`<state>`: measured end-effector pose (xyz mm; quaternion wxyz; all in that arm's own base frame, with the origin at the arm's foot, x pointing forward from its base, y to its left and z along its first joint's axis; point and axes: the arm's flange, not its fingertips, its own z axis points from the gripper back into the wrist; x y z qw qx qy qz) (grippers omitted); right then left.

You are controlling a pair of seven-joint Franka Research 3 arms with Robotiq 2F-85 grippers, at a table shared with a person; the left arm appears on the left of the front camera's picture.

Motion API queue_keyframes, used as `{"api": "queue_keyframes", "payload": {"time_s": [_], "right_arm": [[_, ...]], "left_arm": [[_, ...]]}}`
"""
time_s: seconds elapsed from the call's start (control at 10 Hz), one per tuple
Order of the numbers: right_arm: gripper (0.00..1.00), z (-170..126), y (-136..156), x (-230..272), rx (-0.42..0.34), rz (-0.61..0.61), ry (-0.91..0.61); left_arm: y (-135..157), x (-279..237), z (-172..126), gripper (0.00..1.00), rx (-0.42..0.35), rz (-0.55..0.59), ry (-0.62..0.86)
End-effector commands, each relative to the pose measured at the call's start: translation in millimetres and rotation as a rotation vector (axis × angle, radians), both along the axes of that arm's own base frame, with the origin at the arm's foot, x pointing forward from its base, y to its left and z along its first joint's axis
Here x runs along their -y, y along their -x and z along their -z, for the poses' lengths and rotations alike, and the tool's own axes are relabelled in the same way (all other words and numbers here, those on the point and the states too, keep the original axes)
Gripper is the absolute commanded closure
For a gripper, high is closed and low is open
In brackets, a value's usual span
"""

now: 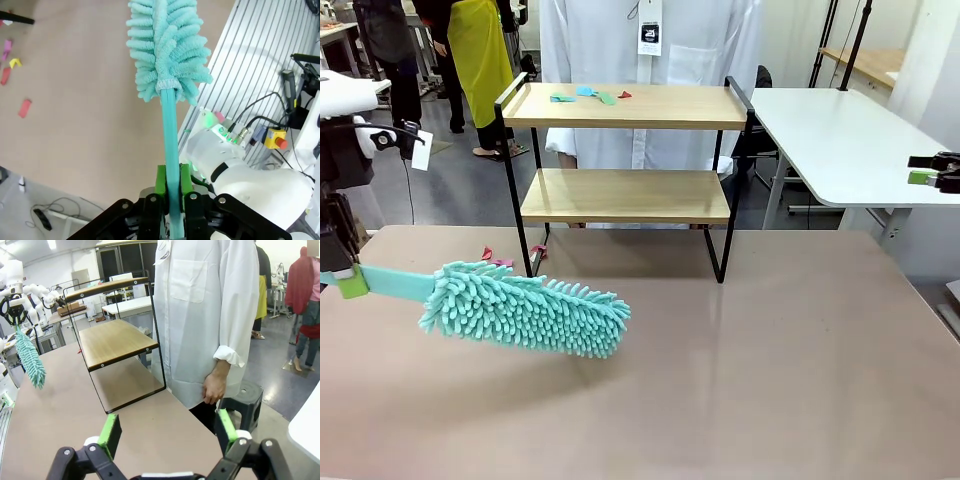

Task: Clean the shelf.
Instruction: Clean the specific section of the Shelf indicated by the human with the Duster.

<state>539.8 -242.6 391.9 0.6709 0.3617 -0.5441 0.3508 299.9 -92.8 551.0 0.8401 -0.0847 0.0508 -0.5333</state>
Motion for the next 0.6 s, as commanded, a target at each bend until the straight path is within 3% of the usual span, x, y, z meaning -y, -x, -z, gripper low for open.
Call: {"api": "queue_keyframes", "payload": {"time_s": [0.0,0.5], "right_arm": [[0.0,-2.2,-1.1,-1.0,0.004,0.005,0.006],[0.0,-2.2,-1.1,-1.0,0.004,0.005,0.006]], "left_arm": [[3.3,-1.7,1.4,0.87,-0.008,-0.002,0.022],[3.3,-1.7,1.4,0.87,-0.008,-0.002,0.022]]}}
